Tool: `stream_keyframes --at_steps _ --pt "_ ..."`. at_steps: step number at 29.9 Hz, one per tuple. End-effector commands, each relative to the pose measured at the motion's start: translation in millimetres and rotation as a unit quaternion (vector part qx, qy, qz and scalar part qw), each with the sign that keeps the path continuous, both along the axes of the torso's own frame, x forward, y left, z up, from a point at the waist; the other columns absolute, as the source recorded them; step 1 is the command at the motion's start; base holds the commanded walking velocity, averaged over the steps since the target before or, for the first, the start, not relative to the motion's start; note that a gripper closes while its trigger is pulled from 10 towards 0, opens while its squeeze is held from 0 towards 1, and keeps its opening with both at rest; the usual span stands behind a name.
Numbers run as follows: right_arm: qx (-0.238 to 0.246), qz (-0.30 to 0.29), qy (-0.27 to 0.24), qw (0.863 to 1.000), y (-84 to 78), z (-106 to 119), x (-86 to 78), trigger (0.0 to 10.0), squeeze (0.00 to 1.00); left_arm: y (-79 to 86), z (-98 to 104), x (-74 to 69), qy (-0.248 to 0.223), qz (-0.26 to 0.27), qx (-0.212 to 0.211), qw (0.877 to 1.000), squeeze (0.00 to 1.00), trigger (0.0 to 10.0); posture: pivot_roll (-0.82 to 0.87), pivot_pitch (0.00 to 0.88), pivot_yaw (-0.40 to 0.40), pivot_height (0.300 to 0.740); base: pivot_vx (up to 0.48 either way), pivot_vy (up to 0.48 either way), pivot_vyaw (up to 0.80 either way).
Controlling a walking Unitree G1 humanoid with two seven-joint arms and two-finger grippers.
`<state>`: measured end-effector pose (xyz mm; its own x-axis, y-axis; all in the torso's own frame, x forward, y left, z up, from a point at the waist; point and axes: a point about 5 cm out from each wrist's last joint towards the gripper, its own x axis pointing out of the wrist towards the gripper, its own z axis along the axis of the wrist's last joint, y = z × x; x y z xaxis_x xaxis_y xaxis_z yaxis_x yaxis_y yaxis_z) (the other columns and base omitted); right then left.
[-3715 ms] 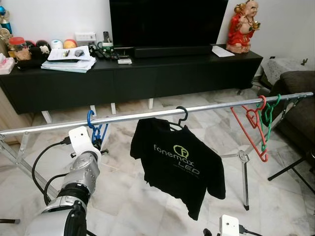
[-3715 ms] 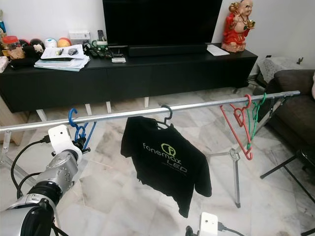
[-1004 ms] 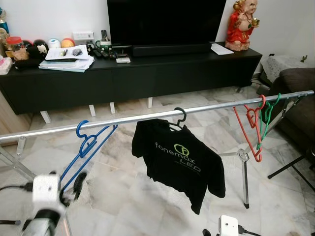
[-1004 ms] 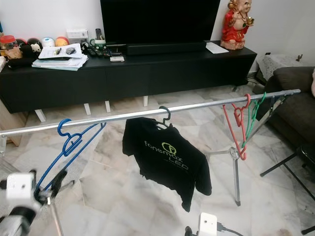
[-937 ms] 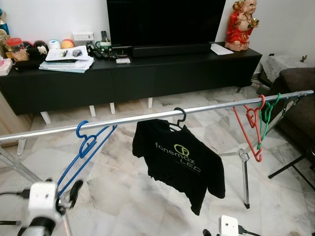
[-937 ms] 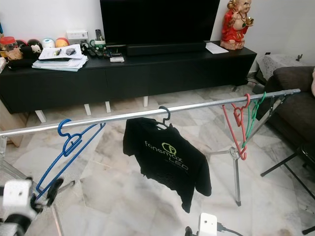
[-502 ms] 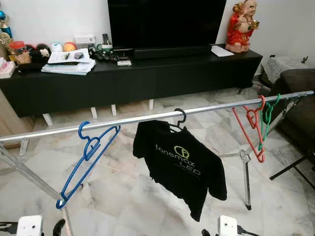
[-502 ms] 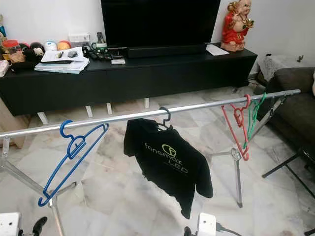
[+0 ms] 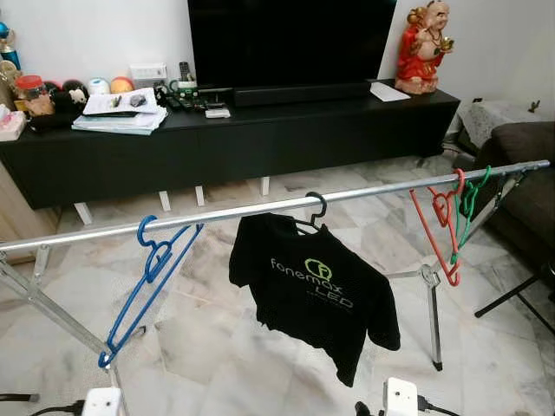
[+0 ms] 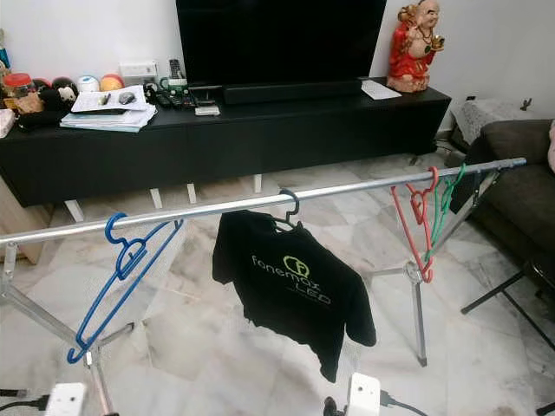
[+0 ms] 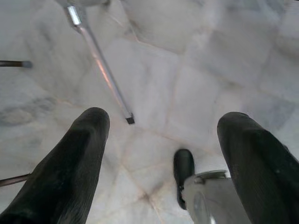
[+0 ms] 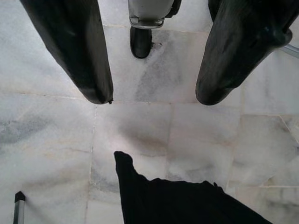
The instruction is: Hang hanger
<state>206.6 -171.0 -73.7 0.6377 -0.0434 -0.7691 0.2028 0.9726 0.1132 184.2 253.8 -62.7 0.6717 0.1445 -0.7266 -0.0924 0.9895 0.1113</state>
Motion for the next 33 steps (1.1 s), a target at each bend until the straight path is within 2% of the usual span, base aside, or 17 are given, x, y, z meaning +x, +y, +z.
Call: stream_keyframes --at_steps 1,4,9,17,33 --pt "0.000 -0.006 -0.003 1.000 -0.5 1.1 1.8 10.0 0.00 -1.6 -0.4 2.1 0.004 -0.005 0.005 1.000 0.00 10.0 0.08 0.020 -0.021 0.740 0.000 -0.319 0.00" --pt "0.000 -0.006 -0.004 1.000 -0.9 1.1 1.7 10.0 0.00 -5.2 -0.1 6.3 -0.002 -0.001 0.001 1.000 0.00 10.0 0.08 0.025 -0.022 0.740 0.000 -0.247 0.00" --pt "0.000 -0.009 -0.004 1.000 -0.7 0.8 1.2 10.0 0.00 -7.1 -7.2 -3.2 0.026 0.001 0.002 1.000 0.00 10.0 0.07 0.032 -0.017 0.740 0.000 -0.304 0.00" --pt "0.000 -0.006 -0.003 1.000 -0.6 0.7 1.1 10.0 0.00 -3.7 -11.5 -13.4 0.038 0.011 0.002 0.999 0.00 10.0 0.08 0.028 -0.018 0.740 0.000 -0.337 0.00" --pt "0.000 -0.008 -0.004 1.000 -0.6 0.8 1.2 10.0 0.00 -4.3 -12.9 -14.9 0.047 0.006 0.002 0.999 0.00 10.0 0.07 0.009 -0.010 0.740 0.000 -0.343 0.00"
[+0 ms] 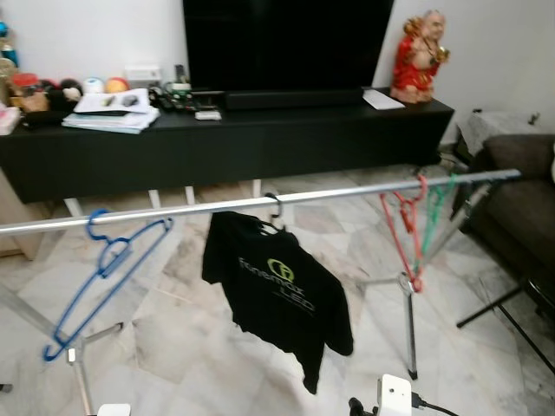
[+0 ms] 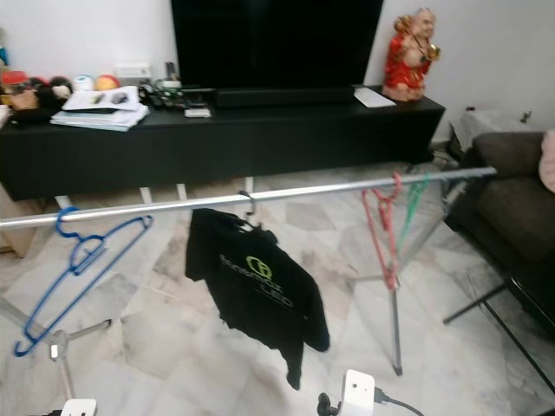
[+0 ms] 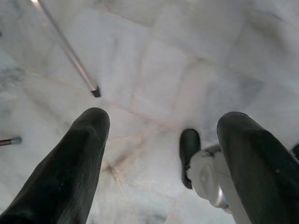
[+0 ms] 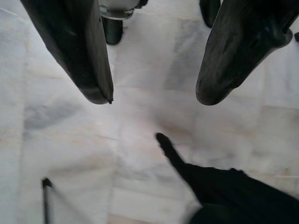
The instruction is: Hang hanger
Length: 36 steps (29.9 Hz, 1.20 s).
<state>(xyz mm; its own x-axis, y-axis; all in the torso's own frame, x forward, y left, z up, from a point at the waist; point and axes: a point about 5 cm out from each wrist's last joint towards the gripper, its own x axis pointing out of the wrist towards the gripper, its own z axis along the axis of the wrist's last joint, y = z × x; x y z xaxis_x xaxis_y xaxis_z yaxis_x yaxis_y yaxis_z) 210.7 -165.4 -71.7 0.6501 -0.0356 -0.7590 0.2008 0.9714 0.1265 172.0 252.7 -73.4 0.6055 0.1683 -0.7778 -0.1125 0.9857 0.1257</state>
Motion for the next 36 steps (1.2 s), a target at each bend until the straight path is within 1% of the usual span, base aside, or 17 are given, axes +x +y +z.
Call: stream_keyframes --at_steps 1,33,34,35,36 --pt "-0.005 -0.008 0.004 1.000 -6.2 -1.3 -3.2 10.0 0.00 -3.4 -2.5 -3.0 0.007 -0.009 -0.001 1.000 0.00 10.0 0.07 0.003 -0.011 0.740 0.000 -0.341 0.00" --pt "-0.005 -0.009 0.005 1.000 -6.3 -1.5 -3.6 10.0 0.00 -3.8 -2.8 -3.4 0.008 -0.010 -0.001 1.000 0.00 10.0 0.08 0.000 -0.013 0.740 0.000 -0.341 0.00" --pt "-0.003 -0.009 0.006 1.000 -6.7 -2.4 -5.2 10.0 0.00 -3.8 -5.7 -9.6 0.017 -0.007 -0.006 1.000 0.00 10.0 0.09 0.027 -0.023 0.740 0.000 0.000 0.00" --pt "0.000 -0.010 0.006 1.000 -8.0 -3.9 -8.7 10.0 0.00 -4.4 -9.8 -19.0 0.030 -0.005 -0.011 0.999 0.00 10.0 0.09 0.032 -0.024 0.740 0.000 0.000 0.00" --pt "0.000 -0.010 0.006 1.000 -8.0 -3.9 -8.7 10.0 0.00 -4.4 -9.8 -19.0 0.030 -0.005 -0.011 0.999 0.00 10.0 0.09 0.032 -0.024 0.740 0.000 0.000 0.00"
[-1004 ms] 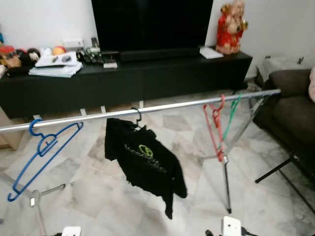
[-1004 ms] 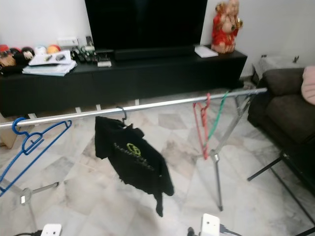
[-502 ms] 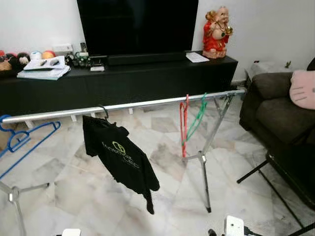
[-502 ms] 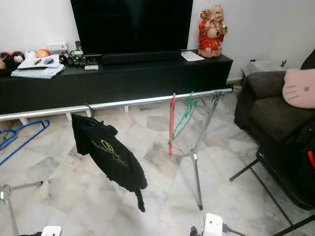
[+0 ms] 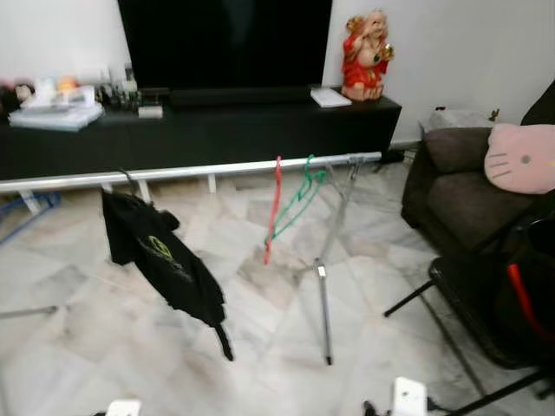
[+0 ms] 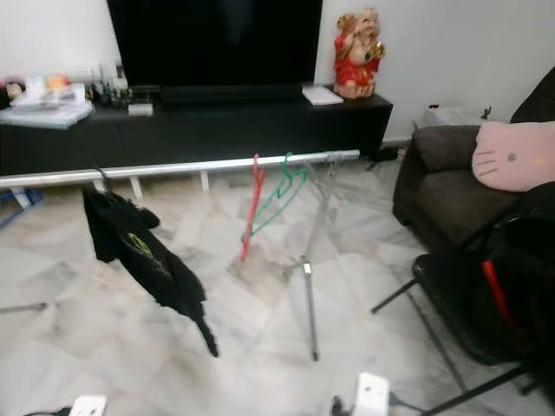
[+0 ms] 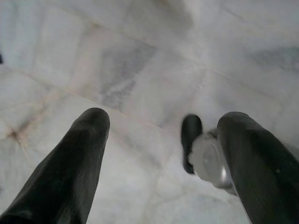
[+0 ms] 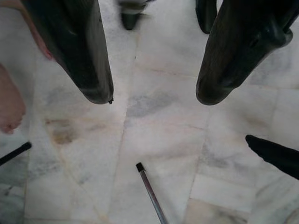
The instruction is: Hang hanger
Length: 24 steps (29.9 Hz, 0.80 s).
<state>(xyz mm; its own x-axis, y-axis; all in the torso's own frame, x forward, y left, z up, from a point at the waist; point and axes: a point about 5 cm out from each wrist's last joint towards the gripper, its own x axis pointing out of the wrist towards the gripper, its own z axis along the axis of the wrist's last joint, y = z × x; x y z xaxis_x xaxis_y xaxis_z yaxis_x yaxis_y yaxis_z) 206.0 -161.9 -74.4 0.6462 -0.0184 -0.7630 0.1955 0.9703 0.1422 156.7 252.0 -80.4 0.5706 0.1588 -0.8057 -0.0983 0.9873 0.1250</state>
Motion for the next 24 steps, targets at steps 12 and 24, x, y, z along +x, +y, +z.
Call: stream_keyframes --at_steps 12,24 --pt "-0.010 -0.030 0.008 0.999 -17.3 -5.8 -14.6 10.0 0.00 -16.8 -10.7 -13.2 0.036 0.001 -0.037 0.999 0.00 10.0 0.05 0.029 -0.018 0.740 0.000 0.148 0.00" --pt "0.001 -0.063 0.009 0.998 -20.9 -8.4 -21.4 10.0 0.00 -11.4 -9.0 -13.6 0.049 -0.060 -0.020 0.997 0.00 10.0 0.03 0.012 0.041 0.740 0.000 0.200 0.00"
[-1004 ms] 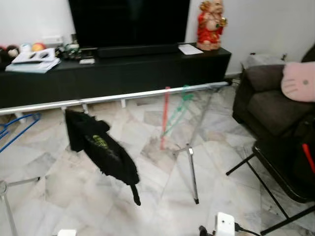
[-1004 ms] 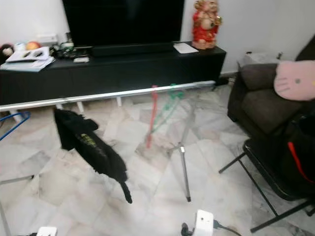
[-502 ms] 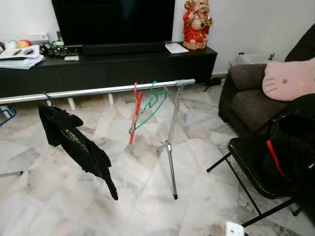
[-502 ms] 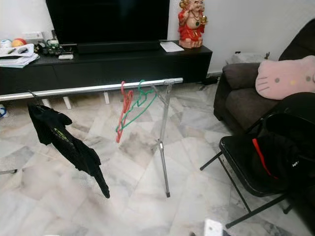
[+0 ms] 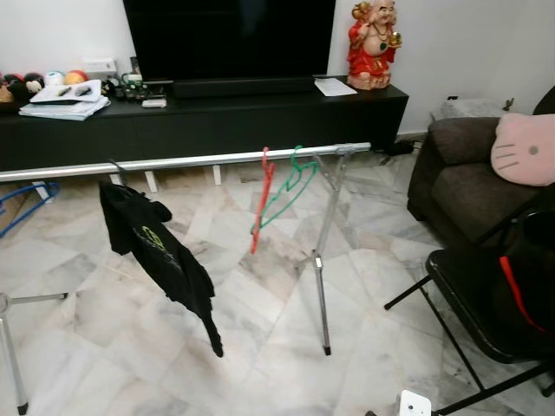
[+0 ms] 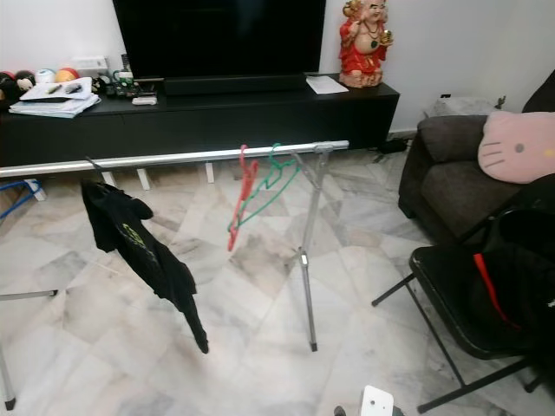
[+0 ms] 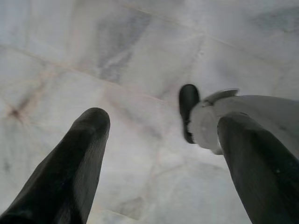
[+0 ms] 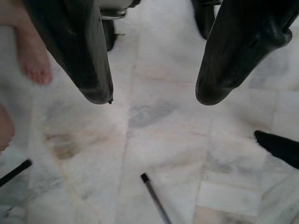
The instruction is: Hang hanger
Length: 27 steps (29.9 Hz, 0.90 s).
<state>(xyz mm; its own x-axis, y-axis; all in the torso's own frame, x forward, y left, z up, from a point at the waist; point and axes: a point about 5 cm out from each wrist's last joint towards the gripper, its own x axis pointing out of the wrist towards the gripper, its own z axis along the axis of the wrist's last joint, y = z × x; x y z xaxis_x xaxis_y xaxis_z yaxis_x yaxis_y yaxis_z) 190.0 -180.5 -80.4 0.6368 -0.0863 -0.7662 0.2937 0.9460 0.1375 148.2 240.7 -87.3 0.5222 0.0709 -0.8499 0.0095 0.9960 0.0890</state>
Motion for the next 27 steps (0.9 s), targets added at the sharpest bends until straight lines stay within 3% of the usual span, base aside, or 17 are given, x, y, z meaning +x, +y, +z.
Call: stream_keyframes --at_steps 1,13,19,24,27 --pt "0.002 -0.013 0.009 1.000 -2.9 -3.1 -6.9 10.0 0.00 0.9 -1.9 -5.1 0.013 -0.010 0.001 1.000 0.00 10.0 0.03 0.013 0.043 0.740 0.000 0.000 0.00" --pt "-0.001 -0.009 0.009 1.000 -9.7 -7.3 -19.9 10.0 0.00 -8.2 -6.7 -11.7 0.029 -0.025 -0.008 0.999 0.00 10.0 0.01 0.047 0.056 0.740 0.000 0.000 0.00" --pt "-0.006 -0.015 0.001 1.000 -15.8 -5.7 -19.4 10.0 0.00 -26.2 -12.4 -17.8 0.035 -0.038 -0.025 0.998 0.00 10.0 -0.02 0.058 0.090 0.740 0.000 0.000 0.00" --pt "-0.005 -0.019 -0.008 1.000 -15.2 -1.2 -8.5 10.0 0.00 -25.5 -6.7 -2.0 0.014 -0.037 -0.028 0.999 0.00 10.0 -0.02 0.056 0.079 0.740 0.000 0.000 0.00" --pt "0.002 -0.009 -0.018 1.000 -9.8 3.8 3.9 10.0 0.00 -21.3 1.4 16.5 -0.010 -0.024 -0.023 0.999 0.00 10.0 -0.02 0.019 0.032 0.740 0.000 0.000 0.00"
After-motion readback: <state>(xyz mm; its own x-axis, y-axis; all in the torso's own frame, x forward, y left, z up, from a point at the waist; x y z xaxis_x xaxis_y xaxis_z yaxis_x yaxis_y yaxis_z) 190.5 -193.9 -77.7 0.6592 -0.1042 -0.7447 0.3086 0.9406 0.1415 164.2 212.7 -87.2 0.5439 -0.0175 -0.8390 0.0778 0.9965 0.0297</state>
